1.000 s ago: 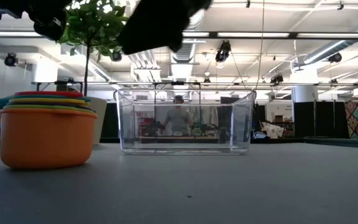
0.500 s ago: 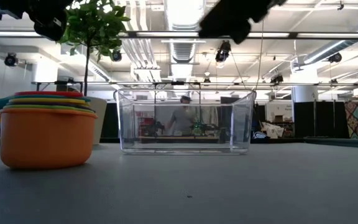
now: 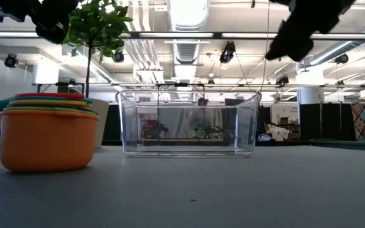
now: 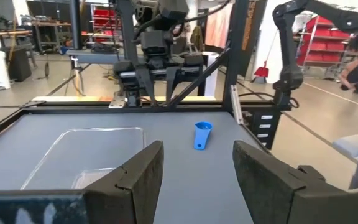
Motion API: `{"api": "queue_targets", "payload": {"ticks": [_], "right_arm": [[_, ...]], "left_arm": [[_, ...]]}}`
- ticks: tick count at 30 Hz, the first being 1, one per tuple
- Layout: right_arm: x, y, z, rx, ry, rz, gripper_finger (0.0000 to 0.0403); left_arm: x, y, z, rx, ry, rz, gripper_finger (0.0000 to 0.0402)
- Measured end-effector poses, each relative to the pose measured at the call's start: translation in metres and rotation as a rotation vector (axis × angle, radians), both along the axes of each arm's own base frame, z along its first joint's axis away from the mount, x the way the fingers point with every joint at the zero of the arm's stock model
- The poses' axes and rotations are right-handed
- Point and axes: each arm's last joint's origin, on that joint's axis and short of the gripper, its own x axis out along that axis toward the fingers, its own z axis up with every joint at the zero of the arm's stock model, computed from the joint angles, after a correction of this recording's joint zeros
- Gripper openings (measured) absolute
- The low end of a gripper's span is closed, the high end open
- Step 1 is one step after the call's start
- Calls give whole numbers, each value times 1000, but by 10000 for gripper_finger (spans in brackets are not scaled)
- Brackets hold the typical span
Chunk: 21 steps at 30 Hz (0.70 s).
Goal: Nest measuring cups in basket
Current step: Stack the blue measuring cup on the orange measuring cup
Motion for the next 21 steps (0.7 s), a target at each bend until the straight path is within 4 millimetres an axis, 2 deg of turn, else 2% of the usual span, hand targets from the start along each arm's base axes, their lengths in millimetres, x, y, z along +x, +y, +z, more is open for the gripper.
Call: {"api": "queue_targets", "payload": {"ticks": [7,17,21], "right_arm": [[-9,6,-15,19,70,-3,113],[-11,8,-19,17,97,9,110],[-13,9,-22,65,149,39,115]], "left_arm": [[2,-1,-1,2,3,3,177],[3,-2,0,21,-5,3,177],[3,-2,-1,21,-5,3,177]]}}
